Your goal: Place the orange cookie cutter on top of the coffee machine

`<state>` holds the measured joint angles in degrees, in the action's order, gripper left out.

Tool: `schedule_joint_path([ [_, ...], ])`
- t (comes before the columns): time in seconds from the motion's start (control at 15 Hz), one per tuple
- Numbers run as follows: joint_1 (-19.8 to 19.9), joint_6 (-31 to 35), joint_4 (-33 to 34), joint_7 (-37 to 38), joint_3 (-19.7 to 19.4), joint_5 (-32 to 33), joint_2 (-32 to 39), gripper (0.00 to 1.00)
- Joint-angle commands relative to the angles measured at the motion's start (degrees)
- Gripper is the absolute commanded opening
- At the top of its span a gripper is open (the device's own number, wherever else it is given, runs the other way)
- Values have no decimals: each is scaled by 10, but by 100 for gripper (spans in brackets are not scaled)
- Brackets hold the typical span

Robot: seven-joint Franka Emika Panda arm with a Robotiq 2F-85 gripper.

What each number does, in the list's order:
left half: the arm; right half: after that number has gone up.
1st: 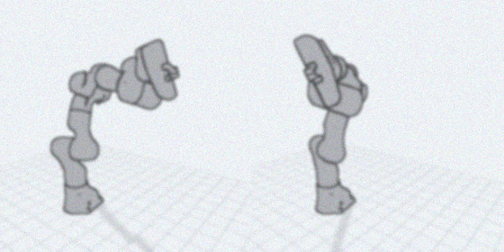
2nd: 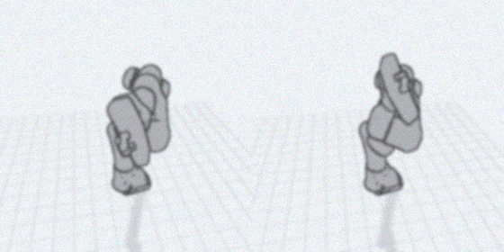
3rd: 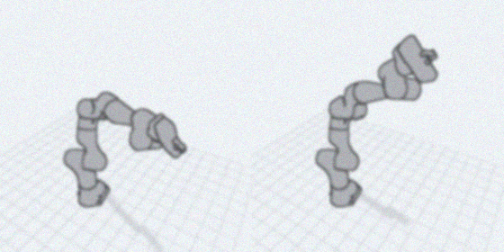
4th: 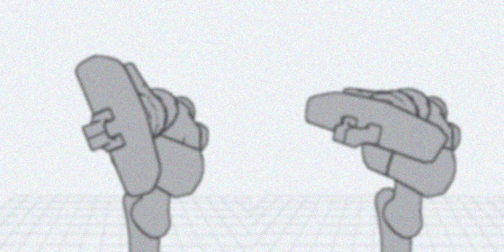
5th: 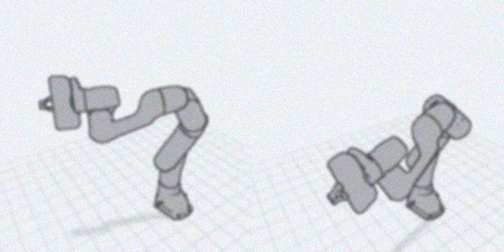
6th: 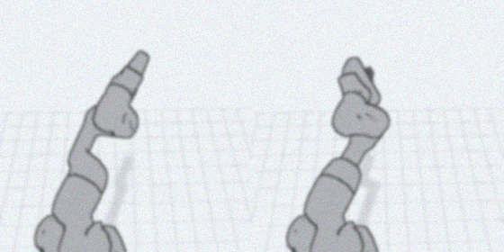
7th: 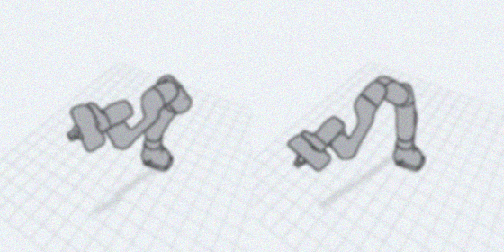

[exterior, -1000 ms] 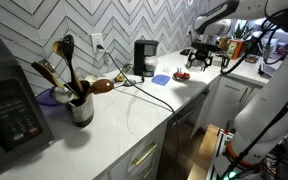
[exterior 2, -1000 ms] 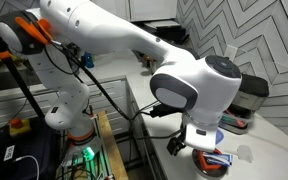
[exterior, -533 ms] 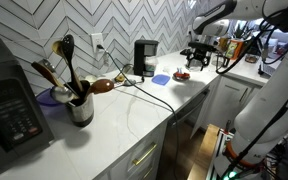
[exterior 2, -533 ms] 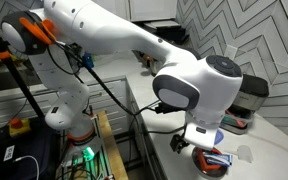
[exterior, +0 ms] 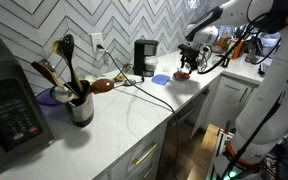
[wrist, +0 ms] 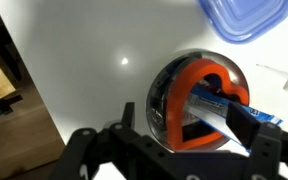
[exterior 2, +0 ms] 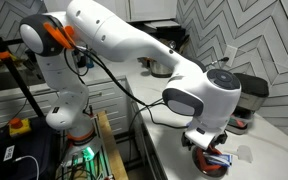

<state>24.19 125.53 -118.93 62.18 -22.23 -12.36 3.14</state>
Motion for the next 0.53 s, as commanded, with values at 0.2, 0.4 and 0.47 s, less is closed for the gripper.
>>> schedule_joint_path([
  [0.2,-14,9,4,45,-2,-19,40,69],
  [0.4,-16,6,8,58,-3,-20,49,38],
  [0.47,-16,5,9,61,-3,-21,51,31],
])
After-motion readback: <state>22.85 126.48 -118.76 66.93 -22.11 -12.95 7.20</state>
